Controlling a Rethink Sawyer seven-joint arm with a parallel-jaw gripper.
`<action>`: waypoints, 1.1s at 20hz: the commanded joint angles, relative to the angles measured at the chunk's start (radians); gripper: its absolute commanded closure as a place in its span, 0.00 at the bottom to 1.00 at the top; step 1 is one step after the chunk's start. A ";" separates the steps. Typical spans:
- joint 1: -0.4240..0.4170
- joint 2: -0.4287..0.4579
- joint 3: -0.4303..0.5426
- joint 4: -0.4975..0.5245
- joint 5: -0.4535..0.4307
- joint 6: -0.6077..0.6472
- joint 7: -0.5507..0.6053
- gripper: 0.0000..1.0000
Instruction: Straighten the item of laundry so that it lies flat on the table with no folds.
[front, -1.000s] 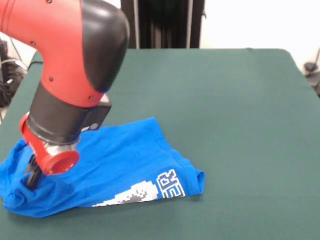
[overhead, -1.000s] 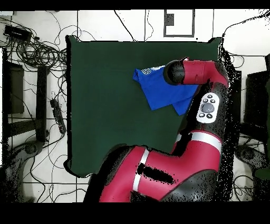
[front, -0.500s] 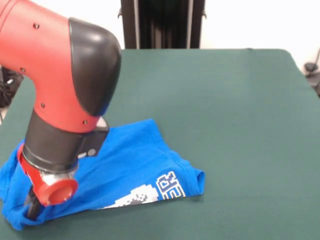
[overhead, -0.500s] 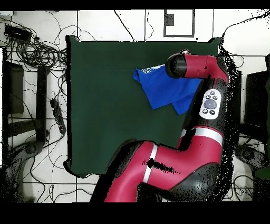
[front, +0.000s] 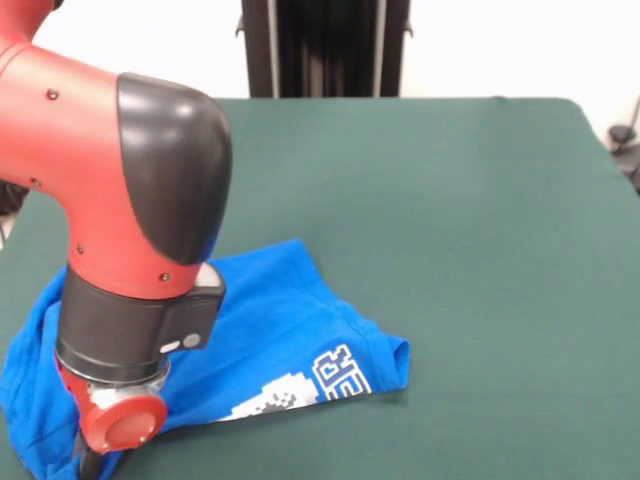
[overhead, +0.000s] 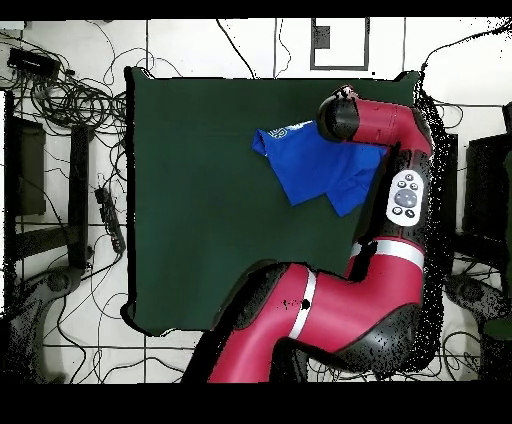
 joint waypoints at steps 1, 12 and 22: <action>0.034 0.035 0.168 -0.004 0.038 0.077 -0.194 1.00; 0.055 0.039 0.127 -0.032 -0.004 0.076 -0.171 0.00; 0.096 -0.086 0.070 0.014 0.005 0.229 -0.169 0.00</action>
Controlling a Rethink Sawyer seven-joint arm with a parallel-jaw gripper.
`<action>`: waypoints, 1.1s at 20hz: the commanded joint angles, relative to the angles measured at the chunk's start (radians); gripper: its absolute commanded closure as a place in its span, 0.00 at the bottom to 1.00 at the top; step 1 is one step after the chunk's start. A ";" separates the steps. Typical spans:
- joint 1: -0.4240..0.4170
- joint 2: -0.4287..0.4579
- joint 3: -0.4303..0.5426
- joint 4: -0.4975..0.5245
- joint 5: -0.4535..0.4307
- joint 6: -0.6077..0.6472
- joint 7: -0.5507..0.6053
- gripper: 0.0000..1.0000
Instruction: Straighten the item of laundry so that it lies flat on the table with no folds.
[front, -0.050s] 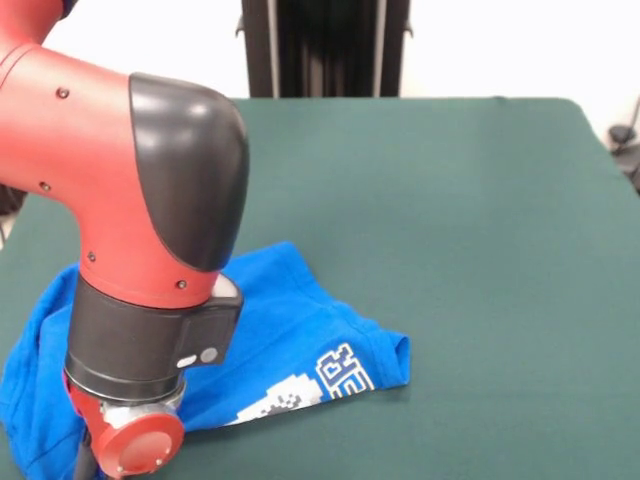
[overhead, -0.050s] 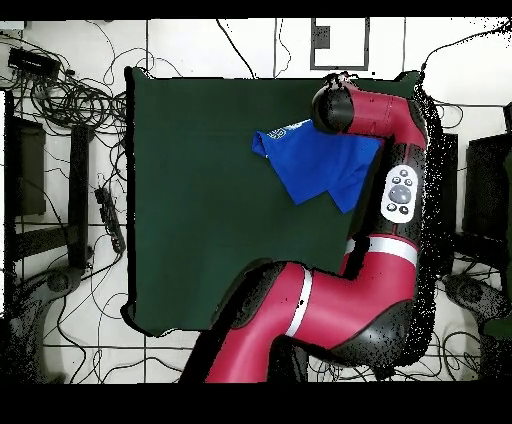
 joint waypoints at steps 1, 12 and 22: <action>0.084 -0.107 0.029 0.086 0.016 0.235 -0.171 0.00; 0.138 -0.199 0.011 0.140 0.017 0.422 -0.123 0.00; 0.182 -0.241 0.001 0.284 0.043 0.416 0.085 0.00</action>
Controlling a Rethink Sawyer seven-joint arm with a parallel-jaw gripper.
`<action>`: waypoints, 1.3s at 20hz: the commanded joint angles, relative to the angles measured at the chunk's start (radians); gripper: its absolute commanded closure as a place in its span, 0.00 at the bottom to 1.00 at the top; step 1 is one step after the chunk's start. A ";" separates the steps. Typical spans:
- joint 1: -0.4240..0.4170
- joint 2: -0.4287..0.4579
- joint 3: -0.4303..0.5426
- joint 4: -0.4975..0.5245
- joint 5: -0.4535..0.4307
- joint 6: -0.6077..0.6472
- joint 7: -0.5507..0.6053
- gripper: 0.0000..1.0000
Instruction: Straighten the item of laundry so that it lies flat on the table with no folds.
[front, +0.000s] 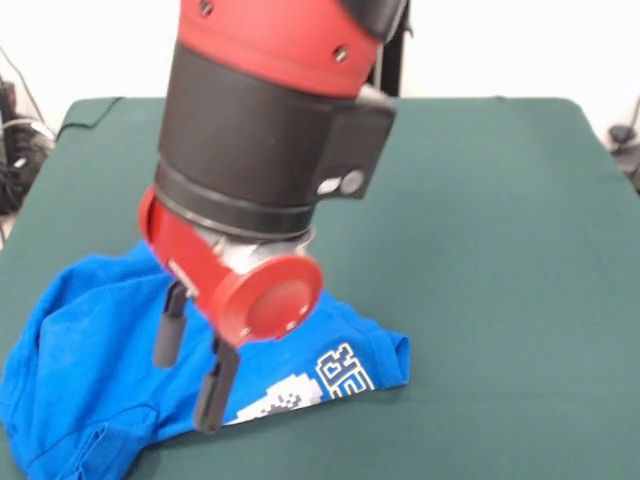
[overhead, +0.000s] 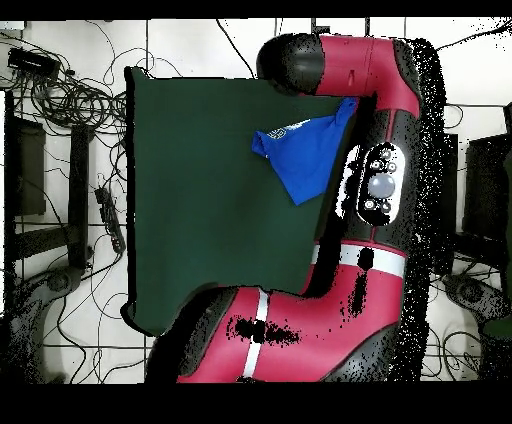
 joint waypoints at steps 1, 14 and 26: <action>0.079 -0.023 -0.012 0.281 0.027 0.080 0.142 0.00; 0.312 0.029 -0.362 0.311 -0.081 -0.016 0.760 0.00; 0.448 0.113 -0.531 0.346 -0.090 -0.010 1.127 0.00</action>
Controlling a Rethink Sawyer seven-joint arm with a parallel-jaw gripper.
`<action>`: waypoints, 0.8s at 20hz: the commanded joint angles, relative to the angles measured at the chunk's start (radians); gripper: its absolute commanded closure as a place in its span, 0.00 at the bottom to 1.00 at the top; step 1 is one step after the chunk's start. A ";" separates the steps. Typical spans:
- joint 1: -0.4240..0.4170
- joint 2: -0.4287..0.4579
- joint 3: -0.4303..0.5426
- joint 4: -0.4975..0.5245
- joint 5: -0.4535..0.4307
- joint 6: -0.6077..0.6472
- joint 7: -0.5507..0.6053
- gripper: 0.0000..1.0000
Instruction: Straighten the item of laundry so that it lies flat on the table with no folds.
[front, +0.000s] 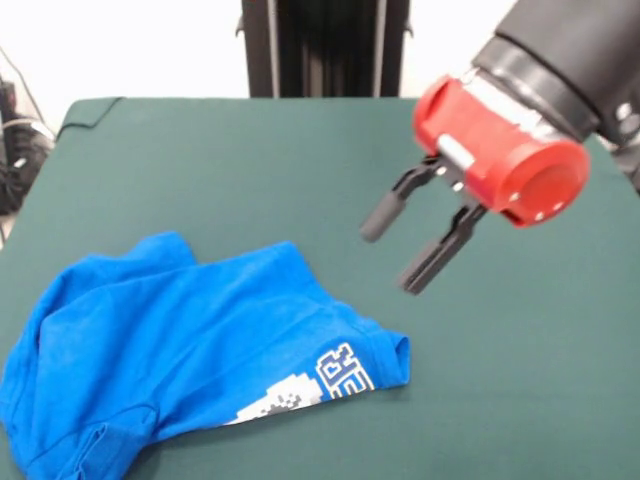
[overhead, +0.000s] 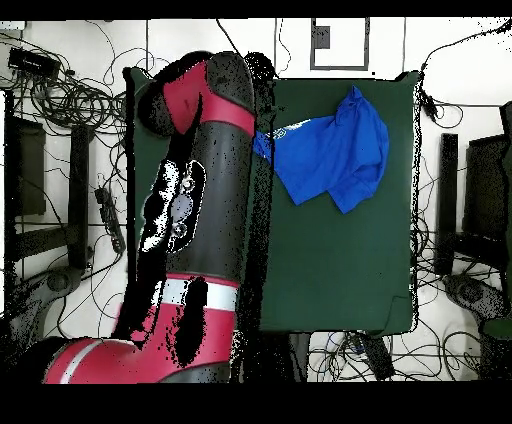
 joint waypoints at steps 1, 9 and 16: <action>0.075 0.123 -0.099 0.191 -0.031 -0.014 0.502 0.00; 0.110 0.179 -0.158 0.207 -0.022 -0.059 0.648 0.00; 0.113 0.232 -0.182 0.206 0.005 -0.121 0.716 0.00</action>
